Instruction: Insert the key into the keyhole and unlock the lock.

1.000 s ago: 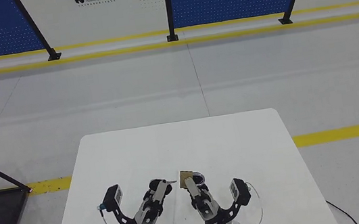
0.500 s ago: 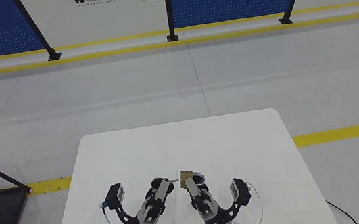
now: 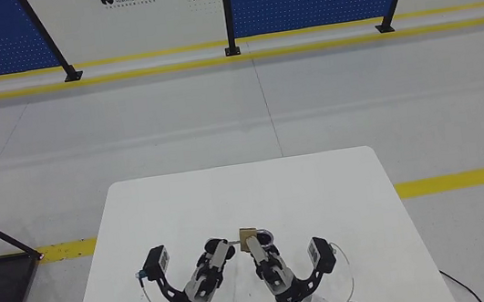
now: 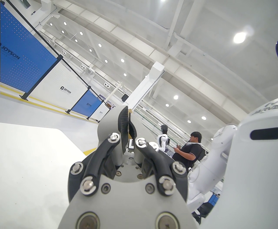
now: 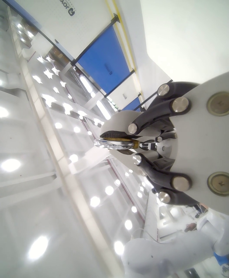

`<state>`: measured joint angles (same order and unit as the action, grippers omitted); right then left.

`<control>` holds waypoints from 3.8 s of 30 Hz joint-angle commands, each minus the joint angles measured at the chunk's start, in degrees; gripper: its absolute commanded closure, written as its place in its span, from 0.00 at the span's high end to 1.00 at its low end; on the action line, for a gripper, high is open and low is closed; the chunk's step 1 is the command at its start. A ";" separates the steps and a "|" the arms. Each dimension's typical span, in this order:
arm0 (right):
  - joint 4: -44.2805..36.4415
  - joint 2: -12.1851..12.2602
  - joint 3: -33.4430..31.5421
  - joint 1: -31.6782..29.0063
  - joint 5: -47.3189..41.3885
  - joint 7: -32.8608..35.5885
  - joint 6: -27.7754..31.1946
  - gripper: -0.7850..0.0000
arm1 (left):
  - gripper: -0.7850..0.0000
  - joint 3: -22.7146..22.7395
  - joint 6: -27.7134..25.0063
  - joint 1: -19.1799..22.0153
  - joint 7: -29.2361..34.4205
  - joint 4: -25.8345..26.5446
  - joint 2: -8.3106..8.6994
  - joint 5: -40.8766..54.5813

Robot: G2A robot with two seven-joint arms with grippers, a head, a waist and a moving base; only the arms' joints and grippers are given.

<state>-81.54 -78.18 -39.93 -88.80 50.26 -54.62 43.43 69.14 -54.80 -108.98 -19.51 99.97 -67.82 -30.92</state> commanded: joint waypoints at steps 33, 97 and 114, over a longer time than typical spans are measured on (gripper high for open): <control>-0.88 -0.86 -2.58 -1.44 -0.15 4.56 0.68 0.00 | 0.18 0.25 0.62 0.01 0.92 -0.07 -0.58 -0.10; -3.55 -0.62 -7.76 -5.08 -5.74 17.26 4.13 0.00 | 0.45 4.03 -0.76 -0.82 4.81 -0.44 -0.43 -2.02; -5.58 0.62 -11.83 -7.25 -7.09 21.33 7.60 0.00 | 0.94 7.30 -3.20 -1.65 12.21 0.40 2.40 0.83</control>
<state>-87.05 -77.66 -51.48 -95.97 43.33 -33.88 50.68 76.44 -58.00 -110.96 -8.44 100.31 -65.82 -30.93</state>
